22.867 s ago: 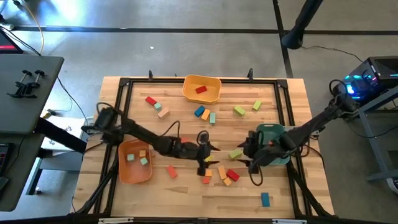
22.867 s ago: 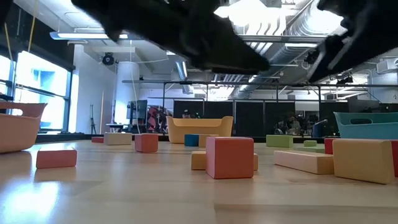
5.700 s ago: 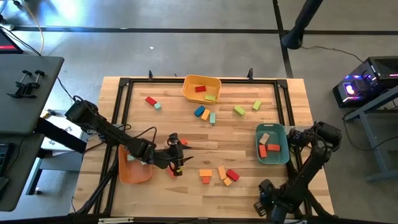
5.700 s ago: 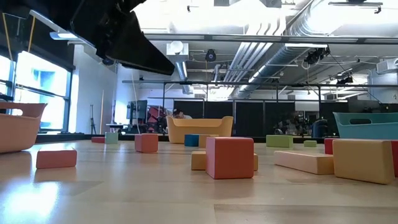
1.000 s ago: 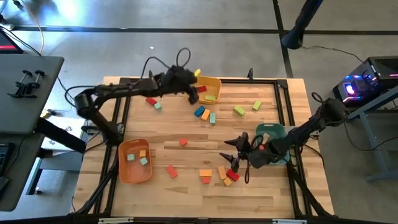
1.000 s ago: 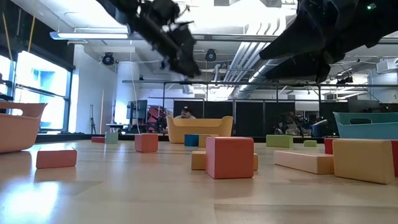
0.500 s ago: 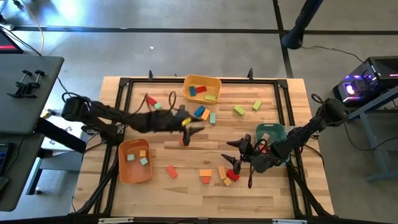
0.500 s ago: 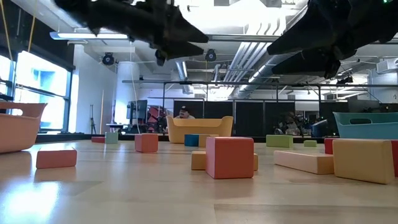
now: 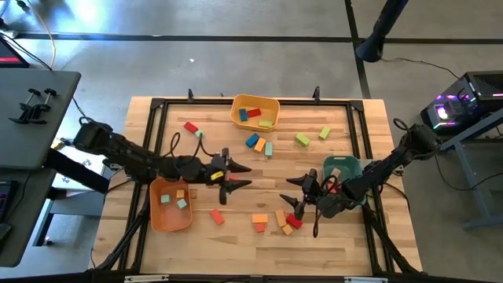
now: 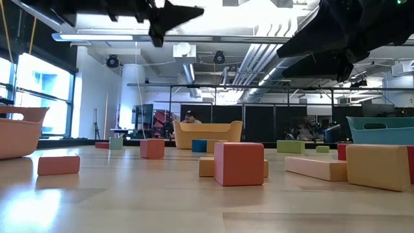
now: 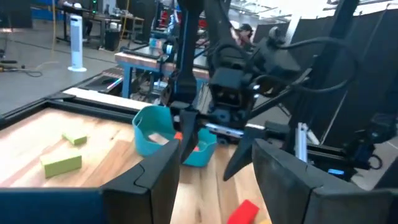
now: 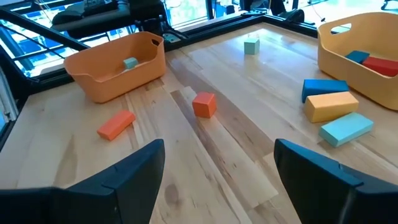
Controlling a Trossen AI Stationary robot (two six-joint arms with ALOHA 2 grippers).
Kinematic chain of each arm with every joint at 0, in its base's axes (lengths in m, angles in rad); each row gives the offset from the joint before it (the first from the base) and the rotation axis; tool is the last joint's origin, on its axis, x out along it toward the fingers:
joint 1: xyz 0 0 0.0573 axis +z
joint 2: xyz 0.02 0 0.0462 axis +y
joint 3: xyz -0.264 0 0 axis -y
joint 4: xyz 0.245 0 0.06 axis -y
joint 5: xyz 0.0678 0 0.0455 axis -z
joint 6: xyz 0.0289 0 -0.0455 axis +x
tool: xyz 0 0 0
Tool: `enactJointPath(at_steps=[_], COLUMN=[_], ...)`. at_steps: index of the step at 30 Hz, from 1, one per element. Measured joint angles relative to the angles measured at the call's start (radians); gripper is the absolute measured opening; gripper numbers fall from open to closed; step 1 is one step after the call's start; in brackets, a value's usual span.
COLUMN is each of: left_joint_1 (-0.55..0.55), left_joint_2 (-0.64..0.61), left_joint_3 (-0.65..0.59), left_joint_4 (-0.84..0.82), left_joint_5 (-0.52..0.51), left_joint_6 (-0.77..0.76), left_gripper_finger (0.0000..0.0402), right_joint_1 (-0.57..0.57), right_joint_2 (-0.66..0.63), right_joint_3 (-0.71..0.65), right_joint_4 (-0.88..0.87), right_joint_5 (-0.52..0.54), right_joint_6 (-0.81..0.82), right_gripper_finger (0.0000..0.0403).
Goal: Sort blocks by size
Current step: Put the yellow square block into the orange bin
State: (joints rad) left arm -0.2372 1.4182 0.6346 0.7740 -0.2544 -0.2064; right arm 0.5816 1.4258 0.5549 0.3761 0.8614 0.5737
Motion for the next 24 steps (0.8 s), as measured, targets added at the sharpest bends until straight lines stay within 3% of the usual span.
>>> enactJointPath(at_steps=[4,10,17,20,24], left_joint_1=[-0.043,-0.139,-0.245,-0.283,-0.320], left_joint_2=[-0.090,-0.192,-0.185,-0.181,-0.181], left_joint_3=[0.001,0.001,0.001,0.001,0.001], left_joint_4=[-0.105,-0.248,-0.280,-0.282,-0.272], left_joint_5=[-0.046,-0.248,-0.341,-0.343,-0.383], left_joint_6=[0.000,0.001,0.027,0.052,0.084], left_gripper_finger=[0.0186,0.0186,0.0186,0.0186,0.0186], right_joint_1=[0.002,0.001,0.050,0.100,0.174], right_joint_2=[0.000,0.000,0.000,0.000,0.000], right_joint_3=[0.000,0.000,0.000,0.037,0.133], right_joint_4=[-0.002,0.089,0.286,0.220,-0.044], right_joint_5=[0.002,0.027,-0.191,-0.151,-0.076], right_joint_6=[-0.007,-0.148,-0.484,-0.488,-0.360], right_gripper_finger=[0.0298,0.0298,0.0298,0.0298,0.0298])
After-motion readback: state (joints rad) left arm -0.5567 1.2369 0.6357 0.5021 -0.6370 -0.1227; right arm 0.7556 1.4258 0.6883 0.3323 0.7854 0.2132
